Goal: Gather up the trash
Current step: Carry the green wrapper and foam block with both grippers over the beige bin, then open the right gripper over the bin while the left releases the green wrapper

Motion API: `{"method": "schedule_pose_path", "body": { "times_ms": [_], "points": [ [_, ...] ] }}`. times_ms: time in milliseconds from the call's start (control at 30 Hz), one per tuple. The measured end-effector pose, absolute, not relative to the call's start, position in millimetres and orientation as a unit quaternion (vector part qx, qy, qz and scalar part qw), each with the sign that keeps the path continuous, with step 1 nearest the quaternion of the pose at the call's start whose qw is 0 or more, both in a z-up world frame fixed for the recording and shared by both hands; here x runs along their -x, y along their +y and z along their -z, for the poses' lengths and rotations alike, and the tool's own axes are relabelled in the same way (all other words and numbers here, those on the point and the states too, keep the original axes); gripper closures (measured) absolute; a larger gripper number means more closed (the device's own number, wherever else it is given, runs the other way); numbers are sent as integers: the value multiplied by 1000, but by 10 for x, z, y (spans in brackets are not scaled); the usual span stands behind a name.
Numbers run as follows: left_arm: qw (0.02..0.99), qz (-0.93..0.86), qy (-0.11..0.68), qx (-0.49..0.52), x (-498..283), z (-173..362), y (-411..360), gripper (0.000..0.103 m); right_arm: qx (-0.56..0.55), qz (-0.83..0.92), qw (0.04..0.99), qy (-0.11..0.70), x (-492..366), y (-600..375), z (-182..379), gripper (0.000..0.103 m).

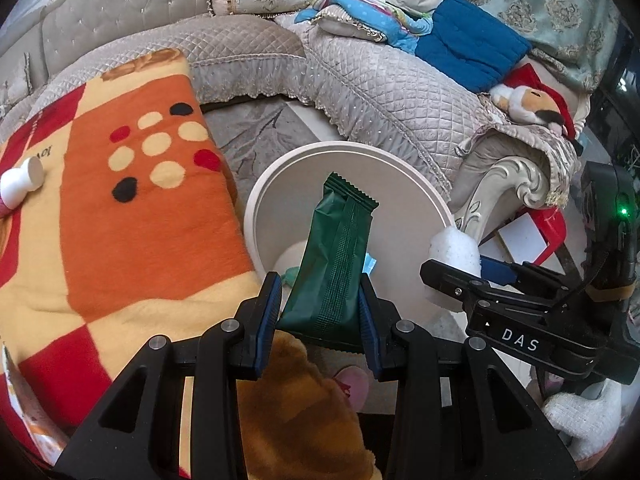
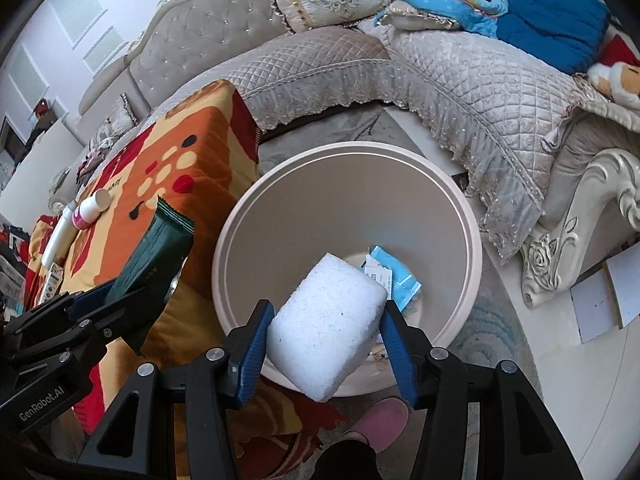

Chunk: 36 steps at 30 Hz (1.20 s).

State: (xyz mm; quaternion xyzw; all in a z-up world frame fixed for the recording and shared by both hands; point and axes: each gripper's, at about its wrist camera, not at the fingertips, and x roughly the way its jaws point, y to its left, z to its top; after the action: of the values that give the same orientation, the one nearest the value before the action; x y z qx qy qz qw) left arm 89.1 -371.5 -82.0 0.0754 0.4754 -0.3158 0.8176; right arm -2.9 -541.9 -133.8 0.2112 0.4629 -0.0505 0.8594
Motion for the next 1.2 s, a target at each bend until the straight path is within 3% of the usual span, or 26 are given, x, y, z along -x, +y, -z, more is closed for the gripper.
{"method": "schedule_pose_path", "body": {
  "times_ms": [400, 533, 1200],
  "points": [
    [812, 324, 482, -60, -965, 916, -3762, 66, -224, 57, 855, 465, -75, -5478, 1429, 48],
    [813, 320, 484, -53, -991, 914, -3749, 48, -235, 56, 853, 462, -77, -5514, 1439, 33],
    [822, 310, 477, -35, -794, 730, -3539, 45, -237, 54, 853, 462, 45, -5432, 1368, 33]
  ]
}}
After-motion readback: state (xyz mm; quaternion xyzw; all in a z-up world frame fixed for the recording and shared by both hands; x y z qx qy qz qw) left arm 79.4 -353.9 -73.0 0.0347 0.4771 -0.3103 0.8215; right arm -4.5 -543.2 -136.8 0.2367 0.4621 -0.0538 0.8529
